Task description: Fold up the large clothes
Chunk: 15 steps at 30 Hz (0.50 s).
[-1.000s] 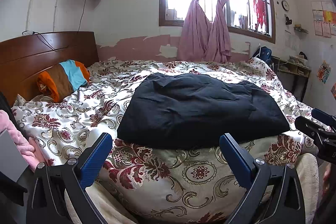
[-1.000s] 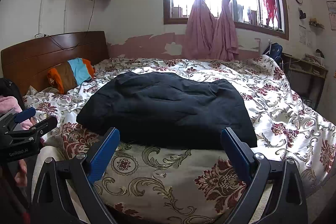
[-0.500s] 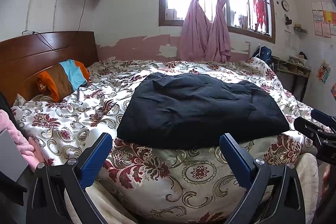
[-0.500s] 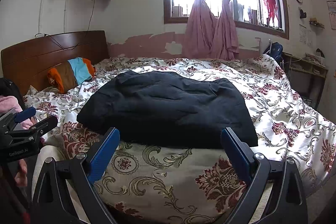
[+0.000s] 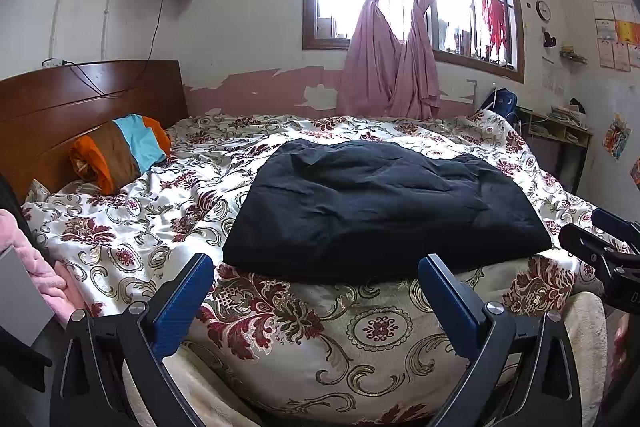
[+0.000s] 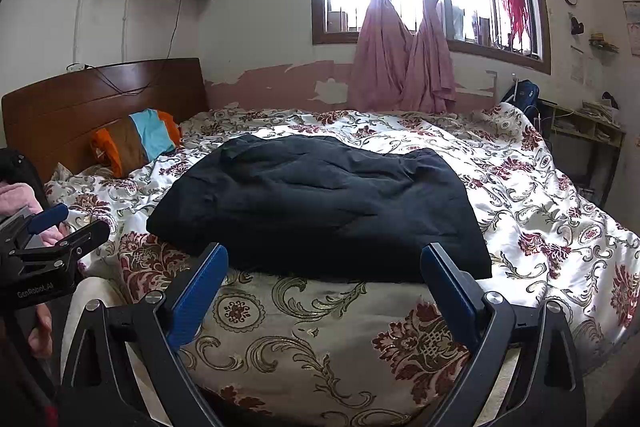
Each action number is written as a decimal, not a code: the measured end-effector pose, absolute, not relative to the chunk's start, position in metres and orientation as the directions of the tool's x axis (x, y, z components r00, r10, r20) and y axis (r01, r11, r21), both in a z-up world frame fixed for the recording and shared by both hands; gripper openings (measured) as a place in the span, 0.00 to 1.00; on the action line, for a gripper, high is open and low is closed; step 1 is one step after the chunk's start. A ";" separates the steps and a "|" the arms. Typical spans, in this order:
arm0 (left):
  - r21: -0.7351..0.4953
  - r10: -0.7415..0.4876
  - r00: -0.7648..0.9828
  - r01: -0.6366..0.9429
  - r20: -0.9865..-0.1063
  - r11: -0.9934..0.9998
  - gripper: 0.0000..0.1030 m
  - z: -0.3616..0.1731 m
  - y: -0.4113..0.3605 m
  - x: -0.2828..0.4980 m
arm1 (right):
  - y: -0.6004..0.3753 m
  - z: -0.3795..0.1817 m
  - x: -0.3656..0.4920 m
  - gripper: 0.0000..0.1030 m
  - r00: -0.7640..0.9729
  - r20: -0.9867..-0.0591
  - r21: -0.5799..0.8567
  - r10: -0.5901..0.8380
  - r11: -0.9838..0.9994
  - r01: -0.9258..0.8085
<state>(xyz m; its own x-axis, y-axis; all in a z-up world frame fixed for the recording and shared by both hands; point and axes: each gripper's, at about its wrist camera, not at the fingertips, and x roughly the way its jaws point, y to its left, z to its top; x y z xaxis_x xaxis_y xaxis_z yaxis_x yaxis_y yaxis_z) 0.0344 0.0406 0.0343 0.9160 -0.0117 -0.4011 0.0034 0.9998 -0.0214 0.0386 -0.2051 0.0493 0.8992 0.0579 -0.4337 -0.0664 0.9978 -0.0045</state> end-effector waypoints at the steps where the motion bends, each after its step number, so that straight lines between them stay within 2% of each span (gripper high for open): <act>1: -0.022 -0.012 0.916 0.004 -0.401 1.000 1.00 0.034 0.041 0.035 | -0.205 0.049 0.039 0.92 0.899 -0.433 -0.004 0.058 0.998 -0.066; 15: -0.021 -0.012 0.916 0.004 -0.402 1.000 1.00 0.034 0.040 0.034 | -0.204 0.048 0.038 0.92 0.899 -0.434 -0.004 0.058 0.998 -0.066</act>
<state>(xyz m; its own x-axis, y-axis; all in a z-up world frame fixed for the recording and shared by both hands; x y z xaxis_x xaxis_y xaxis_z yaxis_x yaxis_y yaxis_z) 0.0343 0.0405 0.0341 0.9156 -0.0121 -0.4019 0.0040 0.9998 -0.0208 0.0384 -0.2044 0.0484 0.8990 0.0579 -0.4341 -0.0660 0.9978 -0.0035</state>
